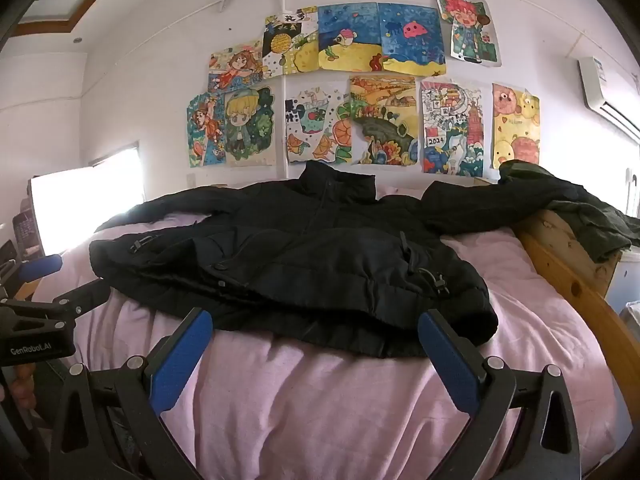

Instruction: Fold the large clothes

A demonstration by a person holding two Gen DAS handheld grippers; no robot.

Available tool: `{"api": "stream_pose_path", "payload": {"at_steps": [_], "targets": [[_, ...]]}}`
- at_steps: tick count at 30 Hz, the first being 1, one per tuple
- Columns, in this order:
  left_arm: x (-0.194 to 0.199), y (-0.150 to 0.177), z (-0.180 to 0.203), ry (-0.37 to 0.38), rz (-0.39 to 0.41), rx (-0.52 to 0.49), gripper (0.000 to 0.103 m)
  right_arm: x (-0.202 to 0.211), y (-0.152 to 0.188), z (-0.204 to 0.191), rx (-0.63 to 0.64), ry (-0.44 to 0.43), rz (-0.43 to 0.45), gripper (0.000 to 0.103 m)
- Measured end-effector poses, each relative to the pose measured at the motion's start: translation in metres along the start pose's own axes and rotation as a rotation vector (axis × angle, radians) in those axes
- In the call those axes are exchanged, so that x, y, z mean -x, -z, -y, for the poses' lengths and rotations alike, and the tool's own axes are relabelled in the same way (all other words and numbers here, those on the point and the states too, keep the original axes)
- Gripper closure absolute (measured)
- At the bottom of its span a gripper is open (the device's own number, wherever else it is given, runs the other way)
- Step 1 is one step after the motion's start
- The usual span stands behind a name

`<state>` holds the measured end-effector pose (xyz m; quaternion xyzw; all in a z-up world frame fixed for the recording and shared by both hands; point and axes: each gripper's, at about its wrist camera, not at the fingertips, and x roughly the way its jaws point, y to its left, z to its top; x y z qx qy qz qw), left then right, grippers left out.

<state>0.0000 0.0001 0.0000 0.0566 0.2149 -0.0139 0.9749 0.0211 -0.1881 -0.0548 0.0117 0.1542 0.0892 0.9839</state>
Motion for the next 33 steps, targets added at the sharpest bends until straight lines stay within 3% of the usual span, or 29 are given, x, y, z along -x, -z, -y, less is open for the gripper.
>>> {"api": "stream_pose_path", "payload": {"at_steps": [33], "targets": [[-0.0007,0.0021,-0.0019,-0.01,-0.002,-0.001,0.002,-0.0015,0.0039,-0.0029,-0.002,0.0,-0.003,0.0]]}}
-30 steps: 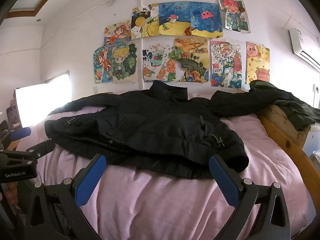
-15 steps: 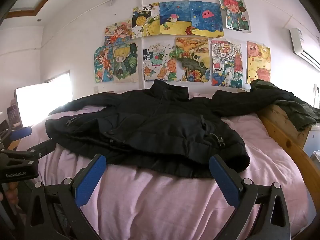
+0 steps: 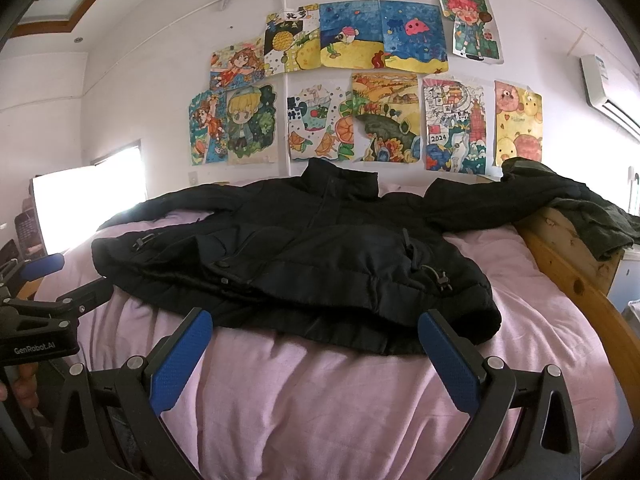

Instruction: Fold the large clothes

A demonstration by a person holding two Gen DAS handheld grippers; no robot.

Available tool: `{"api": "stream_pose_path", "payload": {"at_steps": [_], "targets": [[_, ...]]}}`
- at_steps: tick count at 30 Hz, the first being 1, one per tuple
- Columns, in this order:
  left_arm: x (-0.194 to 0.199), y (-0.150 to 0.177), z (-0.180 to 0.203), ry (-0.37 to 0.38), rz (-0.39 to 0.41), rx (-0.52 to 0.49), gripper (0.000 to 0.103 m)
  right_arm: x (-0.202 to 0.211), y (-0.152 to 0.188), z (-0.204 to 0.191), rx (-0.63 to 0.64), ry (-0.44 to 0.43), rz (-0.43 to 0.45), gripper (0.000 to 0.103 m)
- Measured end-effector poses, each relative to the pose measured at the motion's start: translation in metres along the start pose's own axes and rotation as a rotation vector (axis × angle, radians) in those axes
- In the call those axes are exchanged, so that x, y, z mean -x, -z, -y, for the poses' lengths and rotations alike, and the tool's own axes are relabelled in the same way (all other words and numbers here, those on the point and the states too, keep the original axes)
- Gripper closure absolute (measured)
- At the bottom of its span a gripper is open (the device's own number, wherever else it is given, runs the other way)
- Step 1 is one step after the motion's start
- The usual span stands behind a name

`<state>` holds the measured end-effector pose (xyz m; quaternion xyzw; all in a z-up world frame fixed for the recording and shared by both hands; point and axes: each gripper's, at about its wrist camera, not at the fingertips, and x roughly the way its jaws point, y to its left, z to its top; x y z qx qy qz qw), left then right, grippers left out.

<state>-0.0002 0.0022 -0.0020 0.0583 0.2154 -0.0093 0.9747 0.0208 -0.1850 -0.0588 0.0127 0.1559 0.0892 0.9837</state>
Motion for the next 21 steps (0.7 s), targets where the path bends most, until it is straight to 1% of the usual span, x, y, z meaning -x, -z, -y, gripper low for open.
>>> {"api": "stream_pose_path", "payload": {"at_steps": [21], "targets": [[0.0,0.0,0.0002,0.0,0.0,-0.003,0.002,0.0001,0.0017,0.0001,-0.001,0.0,0.0,0.0]]}}
